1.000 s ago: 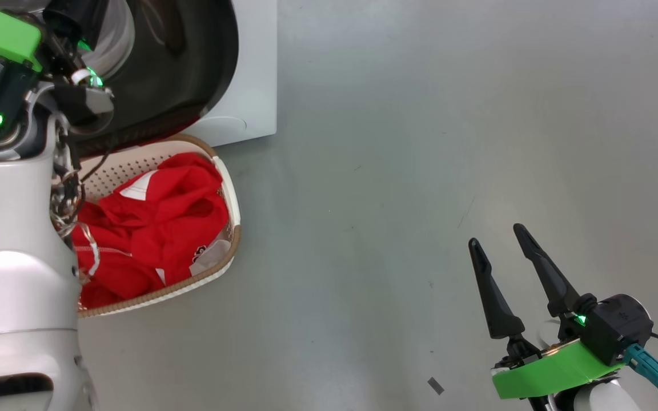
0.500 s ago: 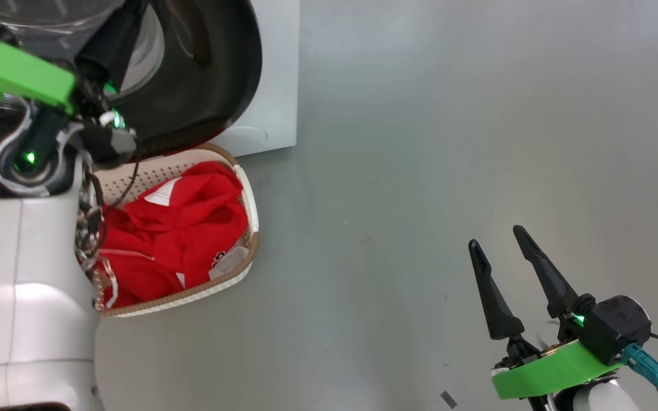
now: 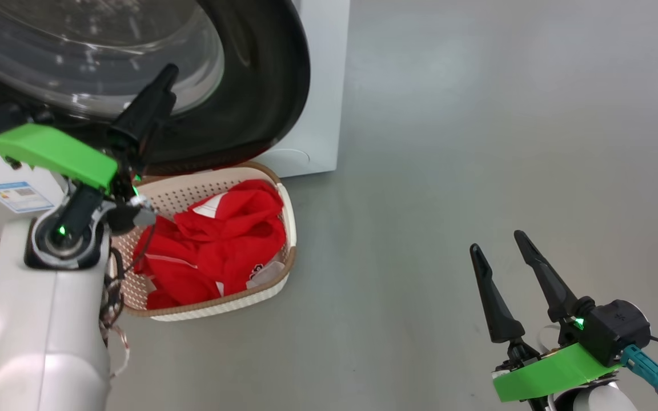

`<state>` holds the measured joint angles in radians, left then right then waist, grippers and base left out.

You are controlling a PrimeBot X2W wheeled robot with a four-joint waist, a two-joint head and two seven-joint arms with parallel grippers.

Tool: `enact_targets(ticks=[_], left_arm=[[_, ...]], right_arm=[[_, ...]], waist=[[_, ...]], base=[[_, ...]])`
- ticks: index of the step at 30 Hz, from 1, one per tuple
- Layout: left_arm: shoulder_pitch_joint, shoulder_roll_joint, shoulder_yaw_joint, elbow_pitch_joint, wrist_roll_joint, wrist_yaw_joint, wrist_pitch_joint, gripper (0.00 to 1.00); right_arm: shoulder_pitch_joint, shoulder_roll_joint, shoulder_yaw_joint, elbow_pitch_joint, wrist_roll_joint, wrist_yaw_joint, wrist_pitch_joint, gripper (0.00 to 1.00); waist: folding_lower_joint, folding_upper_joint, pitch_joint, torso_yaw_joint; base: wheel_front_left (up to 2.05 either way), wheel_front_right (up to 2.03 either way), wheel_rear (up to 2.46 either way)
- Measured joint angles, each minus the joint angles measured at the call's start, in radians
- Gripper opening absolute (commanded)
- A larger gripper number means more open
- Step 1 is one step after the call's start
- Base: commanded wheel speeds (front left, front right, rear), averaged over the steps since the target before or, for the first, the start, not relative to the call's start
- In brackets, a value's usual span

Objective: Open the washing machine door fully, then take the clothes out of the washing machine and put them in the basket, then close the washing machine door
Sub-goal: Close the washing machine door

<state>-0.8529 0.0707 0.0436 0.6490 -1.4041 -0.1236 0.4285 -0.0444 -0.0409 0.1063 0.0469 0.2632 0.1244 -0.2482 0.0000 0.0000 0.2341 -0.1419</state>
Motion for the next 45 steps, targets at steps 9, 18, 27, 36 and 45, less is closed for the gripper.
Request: enact_targets(ticks=[9,18,27,36,45], left_arm=[[0.189,0.012,-0.01,-0.146,0.023,0.0,-0.091,1.0],[0.342,0.026,-0.024,-0.266,0.147,0.0,-0.28,1.0],[0.506,0.035,-0.067,-0.413,0.296,0.004,-0.415,1.0],[0.658,0.053,-0.124,-0.557,0.495,0.026,-0.548,1.0],[0.746,0.102,-0.185,-0.661,0.809,0.1,-0.667,1.0]], right_arm=[[0.006,-0.001,-0.002,0.007,0.0,0.0,0.0,1.0],[0.044,-0.001,-0.016,0.007,0.016,0.0,0.001,1.0],[0.067,-0.001,-0.034,0.002,0.018,0.0,0.001,1.0],[0.086,-0.001,-0.059,-0.005,0.018,0.0,0.0,1.0],[0.089,0.001,-0.065,-0.004,0.017,0.0,0.0,1.0]], waist=[[0.0,0.0,-0.061,0.047],[0.0001,0.0,-0.113,0.067],[0.0001,0.0,-0.148,0.093],[0.0001,0.0,-0.174,0.119],[0.0,0.0,-0.191,0.131]], base=[[0.0,0.0,0.0],[0.0,0.0,0.0],[0.0,0.0,0.0],[0.0,0.0,0.0],[0.0,0.0,0.0]])
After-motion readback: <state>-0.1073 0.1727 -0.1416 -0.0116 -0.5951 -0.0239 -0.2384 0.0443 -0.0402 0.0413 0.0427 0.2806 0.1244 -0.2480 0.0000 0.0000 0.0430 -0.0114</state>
